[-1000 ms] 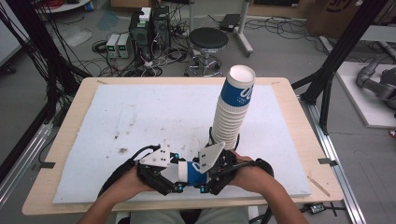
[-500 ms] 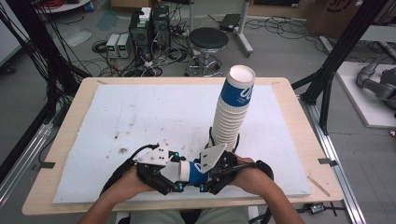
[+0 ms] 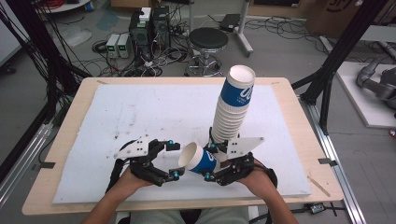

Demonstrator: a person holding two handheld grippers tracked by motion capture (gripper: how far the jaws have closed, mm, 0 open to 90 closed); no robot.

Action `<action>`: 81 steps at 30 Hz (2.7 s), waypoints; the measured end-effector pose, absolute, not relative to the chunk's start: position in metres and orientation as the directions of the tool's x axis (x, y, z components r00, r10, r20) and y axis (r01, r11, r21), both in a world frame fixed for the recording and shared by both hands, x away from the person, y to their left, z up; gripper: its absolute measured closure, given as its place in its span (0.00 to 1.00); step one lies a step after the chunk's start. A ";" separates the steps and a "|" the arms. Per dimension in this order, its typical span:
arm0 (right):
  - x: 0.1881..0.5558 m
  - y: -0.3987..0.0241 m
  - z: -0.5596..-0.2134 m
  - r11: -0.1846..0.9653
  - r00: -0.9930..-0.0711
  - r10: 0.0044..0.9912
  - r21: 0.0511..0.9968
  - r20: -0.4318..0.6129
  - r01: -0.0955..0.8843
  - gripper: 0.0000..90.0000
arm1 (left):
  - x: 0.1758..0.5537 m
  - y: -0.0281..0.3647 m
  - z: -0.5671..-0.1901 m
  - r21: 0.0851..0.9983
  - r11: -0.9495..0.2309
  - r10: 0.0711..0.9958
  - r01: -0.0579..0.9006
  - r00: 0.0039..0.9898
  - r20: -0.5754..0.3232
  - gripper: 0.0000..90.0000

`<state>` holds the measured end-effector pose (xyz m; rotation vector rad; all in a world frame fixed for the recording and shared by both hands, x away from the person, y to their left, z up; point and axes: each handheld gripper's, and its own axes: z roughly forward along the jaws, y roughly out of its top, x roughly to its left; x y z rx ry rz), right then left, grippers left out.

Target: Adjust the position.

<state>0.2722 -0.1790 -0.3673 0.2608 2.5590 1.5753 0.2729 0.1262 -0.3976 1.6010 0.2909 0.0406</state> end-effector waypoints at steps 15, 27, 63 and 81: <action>0.274 -0.178 -0.386 0.232 -0.981 0.168 0.964 0.092 0.130 0.33 | 0.272 0.124 -0.405 0.973 0.117 0.176 0.197 0.961 -0.216 0.18; 0.278 -0.168 -0.399 0.101 -0.979 0.119 0.979 0.165 0.178 0.33 | 0.271 0.124 -0.404 0.971 0.139 0.184 0.194 0.959 -0.218 0.18; 0.268 -0.189 -0.388 0.241 -0.968 0.228 0.958 0.100 0.155 0.25 | 0.277 0.152 -0.389 0.996 -0.001 0.395 0.088 0.915 -0.080 0.34; 0.247 -0.244 -0.376 0.369 -0.936 0.350 0.916 0.024 0.161 0.25 | 0.287 0.199 -0.387 0.996 -0.056 0.657 0.067 0.754 -0.014 0.34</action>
